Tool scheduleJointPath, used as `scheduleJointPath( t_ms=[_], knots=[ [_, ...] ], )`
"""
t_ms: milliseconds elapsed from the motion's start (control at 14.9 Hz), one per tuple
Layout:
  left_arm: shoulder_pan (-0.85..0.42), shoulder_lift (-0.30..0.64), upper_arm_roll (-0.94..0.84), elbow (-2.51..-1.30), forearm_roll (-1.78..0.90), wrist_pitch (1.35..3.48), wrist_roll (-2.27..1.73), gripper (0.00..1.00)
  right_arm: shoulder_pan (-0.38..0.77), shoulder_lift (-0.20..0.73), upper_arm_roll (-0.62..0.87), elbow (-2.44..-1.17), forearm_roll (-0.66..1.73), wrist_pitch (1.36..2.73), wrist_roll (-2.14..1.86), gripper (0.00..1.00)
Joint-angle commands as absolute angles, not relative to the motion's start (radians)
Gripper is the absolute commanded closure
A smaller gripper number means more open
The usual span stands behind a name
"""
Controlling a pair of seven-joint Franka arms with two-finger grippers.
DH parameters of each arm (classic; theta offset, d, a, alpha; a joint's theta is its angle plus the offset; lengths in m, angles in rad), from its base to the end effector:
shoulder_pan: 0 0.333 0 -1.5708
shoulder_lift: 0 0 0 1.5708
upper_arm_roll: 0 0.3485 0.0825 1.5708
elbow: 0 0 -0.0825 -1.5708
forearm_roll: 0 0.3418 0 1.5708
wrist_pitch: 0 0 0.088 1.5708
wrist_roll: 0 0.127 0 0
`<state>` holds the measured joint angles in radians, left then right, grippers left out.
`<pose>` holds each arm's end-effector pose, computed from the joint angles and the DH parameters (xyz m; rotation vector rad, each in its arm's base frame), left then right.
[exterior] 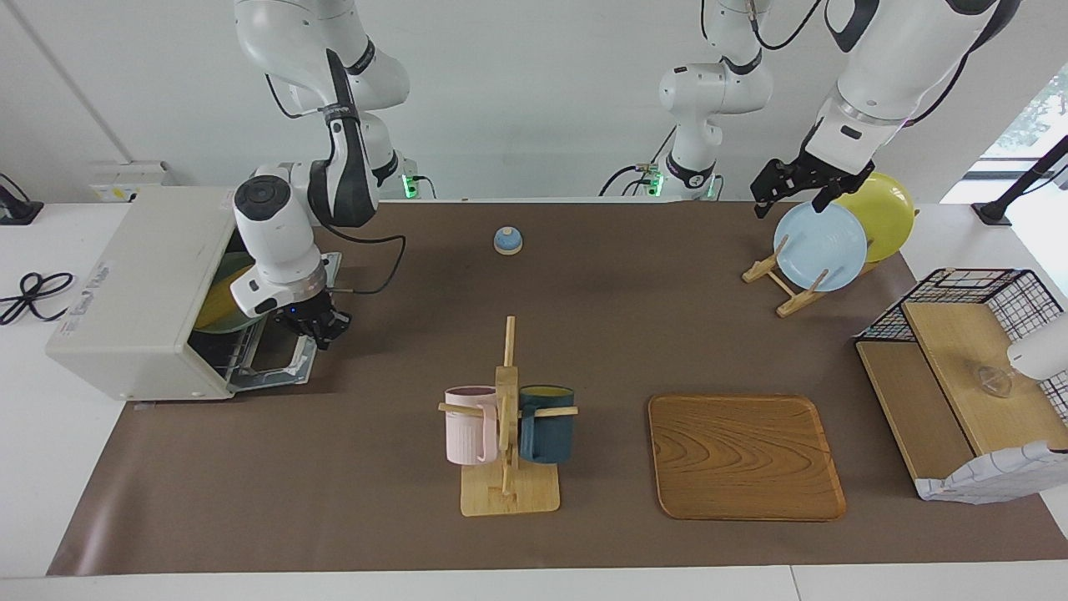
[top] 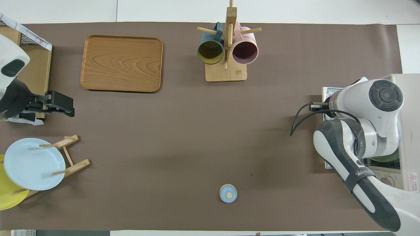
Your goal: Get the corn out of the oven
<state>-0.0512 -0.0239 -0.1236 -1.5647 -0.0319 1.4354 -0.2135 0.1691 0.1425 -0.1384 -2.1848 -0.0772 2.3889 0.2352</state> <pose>0.4792 -0.0900 0.6405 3.1285 0.0567 -0.1709 0.5318 0.0161 0.3711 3.0661 -0.2270 0.1103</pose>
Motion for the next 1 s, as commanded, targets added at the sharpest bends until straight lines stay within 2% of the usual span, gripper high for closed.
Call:
scheduleJointPath(
  t_ms=[0, 268, 468, 535, 669, 736, 936],
  knots=[
    [-0.051, -0.043, -0.126, -1.578, -0.028, 1.453, -0.218, 0.0, 0.179, 0.143, -0.15, -2.215, -0.042, 2.411, 0.255, 1.0],
    [-0.052, -0.043, -0.126, -1.578, -0.028, 1.466, -0.215, 0.0, 0.212, 0.169, -0.15, -2.218, -0.006, 2.431, 0.294, 1.0],
    [-0.052, -0.041, -0.127, -1.578, -0.029, 1.468, -0.212, 0.0, 0.252, 0.167, -0.149, -2.166, -0.005, 2.375, 0.324, 1.0],
    [-0.052, -0.041, -0.127, -1.578, -0.029, 1.468, -0.212, 0.0, 0.256, 0.166, -0.147, -2.13, -0.003, 2.315, 0.327, 1.0],
    [-0.055, -0.041, -0.127, -1.58, -0.029, 1.48, -0.213, 0.0, 0.259, 0.153, -0.15, -2.053, -0.005, 2.182, 0.362, 0.85],
    [-0.055, -0.043, -0.127, -1.585, -0.029, 1.483, -0.213, 0.0, 0.259, 0.131, -0.153, -2.027, -0.017, 2.124, 0.412, 0.71],
    [-0.055, -0.043, -0.129, -1.585, -0.029, 1.491, -0.213, 0.0, 0.215, 0.083, -0.161, -1.997, -0.082, 1.973, 0.482, 0.69]
  ],
)
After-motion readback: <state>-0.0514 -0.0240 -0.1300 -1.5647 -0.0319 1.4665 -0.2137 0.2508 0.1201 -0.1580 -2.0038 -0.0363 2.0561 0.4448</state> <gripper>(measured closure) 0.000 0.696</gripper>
